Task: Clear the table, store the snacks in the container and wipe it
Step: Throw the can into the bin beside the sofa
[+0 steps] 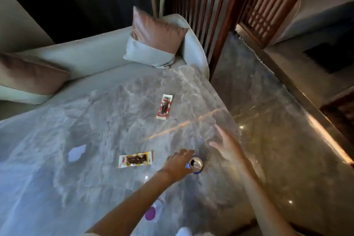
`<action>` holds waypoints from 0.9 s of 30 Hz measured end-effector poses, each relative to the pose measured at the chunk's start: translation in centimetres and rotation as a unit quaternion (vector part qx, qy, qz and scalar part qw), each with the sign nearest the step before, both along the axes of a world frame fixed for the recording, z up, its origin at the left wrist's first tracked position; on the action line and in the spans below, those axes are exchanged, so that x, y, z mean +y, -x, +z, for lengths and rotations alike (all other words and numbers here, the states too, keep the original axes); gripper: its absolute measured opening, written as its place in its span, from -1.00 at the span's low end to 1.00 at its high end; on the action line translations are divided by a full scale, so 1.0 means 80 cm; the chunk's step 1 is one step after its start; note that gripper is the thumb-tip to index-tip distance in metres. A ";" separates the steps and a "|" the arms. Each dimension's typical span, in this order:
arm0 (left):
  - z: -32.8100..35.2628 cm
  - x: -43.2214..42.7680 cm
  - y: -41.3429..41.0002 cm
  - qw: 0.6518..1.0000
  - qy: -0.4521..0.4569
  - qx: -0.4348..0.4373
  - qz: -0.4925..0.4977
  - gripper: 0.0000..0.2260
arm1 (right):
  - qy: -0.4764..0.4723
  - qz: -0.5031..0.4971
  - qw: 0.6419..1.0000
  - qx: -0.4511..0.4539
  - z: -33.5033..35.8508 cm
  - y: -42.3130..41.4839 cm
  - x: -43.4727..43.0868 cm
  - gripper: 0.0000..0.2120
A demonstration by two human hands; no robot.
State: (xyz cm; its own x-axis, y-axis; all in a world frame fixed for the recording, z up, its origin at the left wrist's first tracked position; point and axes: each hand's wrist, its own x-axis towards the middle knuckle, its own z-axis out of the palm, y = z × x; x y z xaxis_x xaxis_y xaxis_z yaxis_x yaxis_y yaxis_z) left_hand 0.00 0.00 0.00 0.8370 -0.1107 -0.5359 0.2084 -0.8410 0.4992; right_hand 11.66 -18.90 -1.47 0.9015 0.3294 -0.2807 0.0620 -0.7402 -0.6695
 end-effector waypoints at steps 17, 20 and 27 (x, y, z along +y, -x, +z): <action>-0.059 -0.061 -0.014 0.991 -0.095 0.078 -0.043 -0.24 | 0.111 0.140 0.984 0.019 -0.072 -0.047 0.030 -0.22; -0.063 -0.061 -0.004 0.994 -0.082 0.073 -0.014 -0.31 | 0.086 0.140 0.986 0.008 -0.070 -0.045 0.028 -0.26; -0.027 -0.029 0.008 0.989 -0.010 0.032 0.141 -0.38 | 0.018 0.082 0.994 0.067 -0.056 -0.031 0.019 -0.28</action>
